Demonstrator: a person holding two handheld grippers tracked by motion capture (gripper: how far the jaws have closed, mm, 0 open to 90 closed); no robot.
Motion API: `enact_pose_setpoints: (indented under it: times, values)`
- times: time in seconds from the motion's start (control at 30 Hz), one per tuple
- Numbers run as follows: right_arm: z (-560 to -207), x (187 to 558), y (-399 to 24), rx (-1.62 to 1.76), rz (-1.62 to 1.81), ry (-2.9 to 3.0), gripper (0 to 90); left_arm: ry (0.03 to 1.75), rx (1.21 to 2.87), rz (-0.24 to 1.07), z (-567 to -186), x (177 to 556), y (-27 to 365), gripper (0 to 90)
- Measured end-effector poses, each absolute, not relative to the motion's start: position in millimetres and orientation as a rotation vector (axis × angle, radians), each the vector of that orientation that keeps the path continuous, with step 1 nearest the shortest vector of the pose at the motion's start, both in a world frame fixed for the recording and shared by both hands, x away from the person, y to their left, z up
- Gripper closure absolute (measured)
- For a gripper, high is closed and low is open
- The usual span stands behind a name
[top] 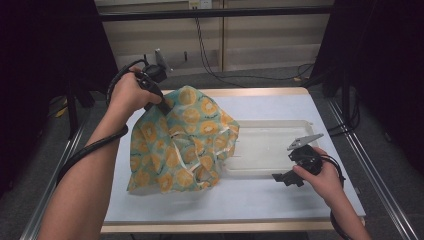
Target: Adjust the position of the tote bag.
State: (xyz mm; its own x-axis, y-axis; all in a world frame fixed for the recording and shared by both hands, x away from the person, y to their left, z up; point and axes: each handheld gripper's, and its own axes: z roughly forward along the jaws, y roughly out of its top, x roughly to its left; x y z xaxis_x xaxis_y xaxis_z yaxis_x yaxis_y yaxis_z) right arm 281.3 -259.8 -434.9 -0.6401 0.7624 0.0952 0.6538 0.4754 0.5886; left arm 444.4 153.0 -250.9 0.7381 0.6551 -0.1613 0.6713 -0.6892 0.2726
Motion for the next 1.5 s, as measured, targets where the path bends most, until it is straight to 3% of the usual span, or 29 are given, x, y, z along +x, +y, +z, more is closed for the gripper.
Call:
enact_pose_setpoints:
  times: [0.23,0.27,0.47,0.7,0.9,0.97,1.03,1.17,1.5]
  values:
    - [-435.8,282.5,-261.4,1.233,0.905,2.531,1.6,0.699,2.714,-0.065,-230.0,444.3,145.1,90.0]
    - [-435.8,282.5,-261.6,1.23,0.906,2.533,1.6,0.562,2.74,-0.071,-225.9,445.1,143.0,90.0]
    - [-436.9,282.1,-263.9,1.262,0.892,2.54,1.6,0.323,2.796,-0.116,-230.9,448.6,134.3,90.0]
    - [-439.1,282.6,-266.7,1.269,0.884,2.533,1.6,0.28,2.796,-0.142,-241.3,453.4,130.3,90.0]
    - [-439.2,282.5,-266.8,1.267,0.882,2.534,1.6,0.377,2.752,-0.165,-239.1,452.3,132.0,85.8]
    - [-438.8,281.7,-266.3,1.27,0.891,2.534,1.6,0.42,2.716,-0.152,-238.7,450.2,133.1,73.0]
    - [-438.2,281.0,-266.3,1.264,0.893,2.533,1.6,0.476,2.735,-0.168,-237.8,447.8,135.1,69.1]
    - [-438.8,279.9,-265.2,1.256,0.9,2.539,1.6,0.576,2.748,-0.118,-237.0,446.3,146.7,53.0]
    - [-435.0,282.1,-256.7,1.246,0.9,2.553,1.6,0.657,2.685,-0.102,-234.6,433.0,169.8,46.9]
